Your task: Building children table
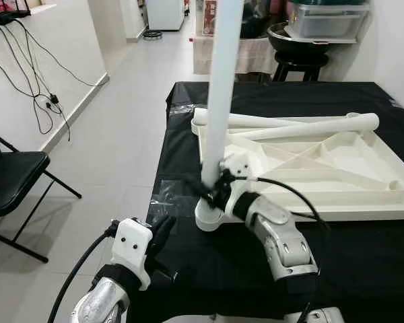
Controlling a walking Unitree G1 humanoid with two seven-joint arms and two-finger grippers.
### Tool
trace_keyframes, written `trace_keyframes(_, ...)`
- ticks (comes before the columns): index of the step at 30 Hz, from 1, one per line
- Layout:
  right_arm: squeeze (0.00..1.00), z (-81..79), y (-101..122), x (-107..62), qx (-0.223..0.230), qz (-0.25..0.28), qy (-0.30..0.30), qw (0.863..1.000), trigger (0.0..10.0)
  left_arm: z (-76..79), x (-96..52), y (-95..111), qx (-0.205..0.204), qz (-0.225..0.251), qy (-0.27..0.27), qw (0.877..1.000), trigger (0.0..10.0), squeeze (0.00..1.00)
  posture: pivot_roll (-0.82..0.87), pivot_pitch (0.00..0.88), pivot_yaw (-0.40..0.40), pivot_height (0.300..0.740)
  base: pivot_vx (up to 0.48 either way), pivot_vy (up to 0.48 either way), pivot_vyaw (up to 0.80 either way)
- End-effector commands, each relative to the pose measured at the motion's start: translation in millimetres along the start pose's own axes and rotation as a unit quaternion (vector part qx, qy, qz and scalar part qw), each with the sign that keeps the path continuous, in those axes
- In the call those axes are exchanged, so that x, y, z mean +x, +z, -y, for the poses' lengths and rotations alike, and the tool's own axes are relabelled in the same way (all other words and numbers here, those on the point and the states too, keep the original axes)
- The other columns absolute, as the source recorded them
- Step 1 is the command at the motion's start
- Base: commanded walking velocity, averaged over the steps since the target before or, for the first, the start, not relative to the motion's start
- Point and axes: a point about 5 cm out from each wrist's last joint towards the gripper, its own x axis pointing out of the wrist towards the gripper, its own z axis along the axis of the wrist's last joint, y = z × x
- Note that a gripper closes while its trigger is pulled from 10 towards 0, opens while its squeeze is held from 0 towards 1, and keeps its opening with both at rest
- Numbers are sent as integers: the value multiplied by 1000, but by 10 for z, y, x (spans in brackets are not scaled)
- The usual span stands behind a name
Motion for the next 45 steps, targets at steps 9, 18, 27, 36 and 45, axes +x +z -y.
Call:
trace_keyframes(9,0,-95,298,13,-27,9,316,948,10000,-16,5,-43,0,-11,0,1000,10000,0,57,84,8,740,0,0,0)
trace_keyframes(18,0,97,402,87,-22,-21,373,927,0,-13,4,-40,-3,-11,0,1000,10000,0,60,86,8,740,0,0,0)
trace_keyframes(27,0,194,348,6,-25,-22,360,932,0,-7,1,-27,-4,-9,0,1000,10000,0,49,104,11,740,0,0,0)
trace_keyframes(36,0,-79,39,-20,-19,-30,115,993,0,-26,-25,0,-1,-9,0,1000,10000,0,66,141,6,740,0,0,0)
trace_keyframes(45,0,-44,-43,-25,2,-31,-47,998,0,-71,-44,-20,4,-16,-2,1000,10000,0,46,123,32,740,0,0,0)
